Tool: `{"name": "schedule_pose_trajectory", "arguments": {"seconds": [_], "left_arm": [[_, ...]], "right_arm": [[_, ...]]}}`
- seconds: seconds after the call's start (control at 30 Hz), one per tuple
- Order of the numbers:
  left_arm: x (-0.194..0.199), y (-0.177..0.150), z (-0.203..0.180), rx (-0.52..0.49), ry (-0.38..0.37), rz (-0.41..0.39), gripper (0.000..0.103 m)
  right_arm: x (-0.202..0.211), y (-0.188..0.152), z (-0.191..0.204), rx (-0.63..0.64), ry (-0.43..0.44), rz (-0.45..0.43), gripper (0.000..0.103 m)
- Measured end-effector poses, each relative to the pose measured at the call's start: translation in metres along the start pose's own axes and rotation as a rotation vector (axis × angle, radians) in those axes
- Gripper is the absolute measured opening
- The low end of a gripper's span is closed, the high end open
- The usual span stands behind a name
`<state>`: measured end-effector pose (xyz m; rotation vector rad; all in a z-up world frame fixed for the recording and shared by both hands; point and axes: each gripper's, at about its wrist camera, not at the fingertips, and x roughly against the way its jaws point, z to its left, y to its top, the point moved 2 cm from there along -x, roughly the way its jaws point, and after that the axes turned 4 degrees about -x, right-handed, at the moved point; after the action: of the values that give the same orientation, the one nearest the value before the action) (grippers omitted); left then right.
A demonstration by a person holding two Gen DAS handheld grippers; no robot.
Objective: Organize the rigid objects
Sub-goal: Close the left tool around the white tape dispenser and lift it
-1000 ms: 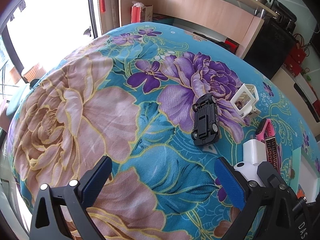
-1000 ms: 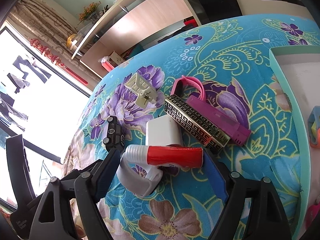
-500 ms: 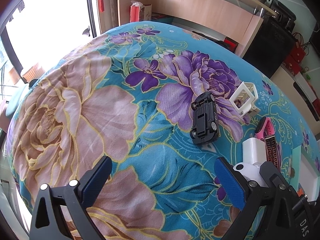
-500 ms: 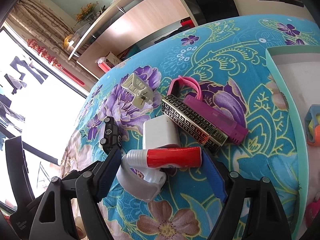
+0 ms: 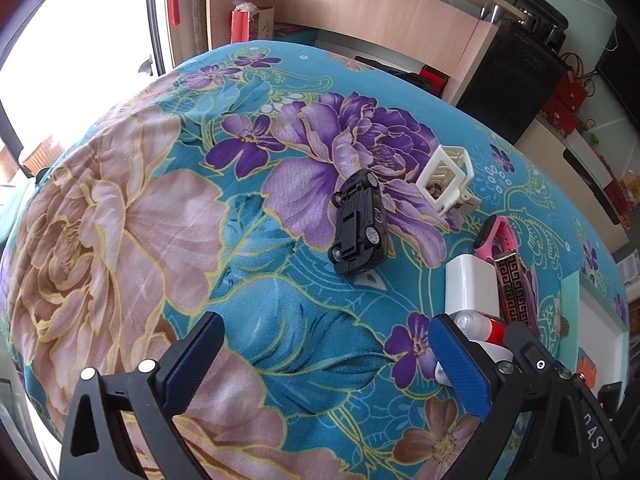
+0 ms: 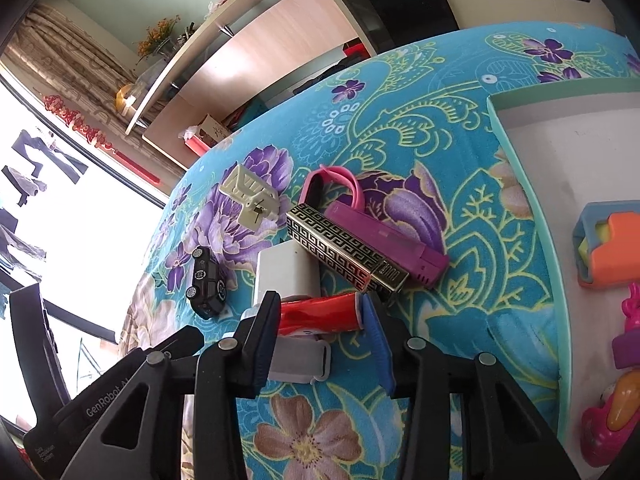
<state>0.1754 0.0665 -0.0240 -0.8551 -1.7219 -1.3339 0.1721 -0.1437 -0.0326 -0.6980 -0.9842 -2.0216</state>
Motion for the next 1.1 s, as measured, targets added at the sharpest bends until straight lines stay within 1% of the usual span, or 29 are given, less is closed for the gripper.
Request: {"name": "schedule_pose_trajectory", "arguments": {"seconds": [0.13, 0.23, 0.33, 0.47, 0.53, 0.63, 0.77, 0.9, 1.0, 1.07, 1.1], "left_arm": [[0.003, -0.002, -0.007, -0.004, -0.038, 0.001, 0.103], [0.007, -0.002, -0.008, -0.009, -0.041, -0.008, 0.103], [0.010, -0.003, -0.013, -0.021, -0.071, -0.014, 0.103], [0.014, -0.007, -0.030, -0.085, -0.114, -0.018, 0.103], [0.013, -0.009, -0.040, -0.125, -0.122, -0.013, 0.103], [0.008, -0.014, -0.053, -0.185, -0.112, 0.005, 0.103], [-0.001, -0.019, -0.067, -0.248, -0.101, 0.020, 0.103], [-0.015, -0.024, -0.078, -0.294, -0.090, 0.038, 0.103], [-0.025, -0.028, -0.085, -0.330, -0.054, 0.042, 0.102], [-0.026, -0.029, -0.088, -0.362, -0.028, 0.028, 0.096], [-0.024, -0.029, -0.089, -0.366, -0.024, 0.019, 0.089]], "right_arm": [[0.007, -0.001, -0.011, -0.027, -0.011, 0.001, 0.043], [0.015, 0.002, -0.020, -0.051, -0.017, -0.018, 0.043], [0.024, 0.005, -0.023, -0.064, -0.003, -0.040, 0.043], [0.037, 0.009, -0.022, -0.050, -0.020, -0.082, 0.043], [0.043, 0.011, -0.024, -0.047, -0.047, -0.102, 0.043], [0.051, 0.014, -0.032, -0.057, -0.078, -0.126, 0.044], [0.057, 0.016, -0.041, -0.081, -0.079, -0.137, 0.044], [0.055, 0.016, -0.041, -0.084, -0.076, -0.127, 0.044], [0.053, 0.016, -0.040, -0.080, -0.083, -0.124, 0.044], [0.053, 0.016, -0.040, -0.082, -0.085, -0.125, 0.044], [0.053, 0.016, -0.040, -0.082, -0.086, -0.125, 0.044]]}}
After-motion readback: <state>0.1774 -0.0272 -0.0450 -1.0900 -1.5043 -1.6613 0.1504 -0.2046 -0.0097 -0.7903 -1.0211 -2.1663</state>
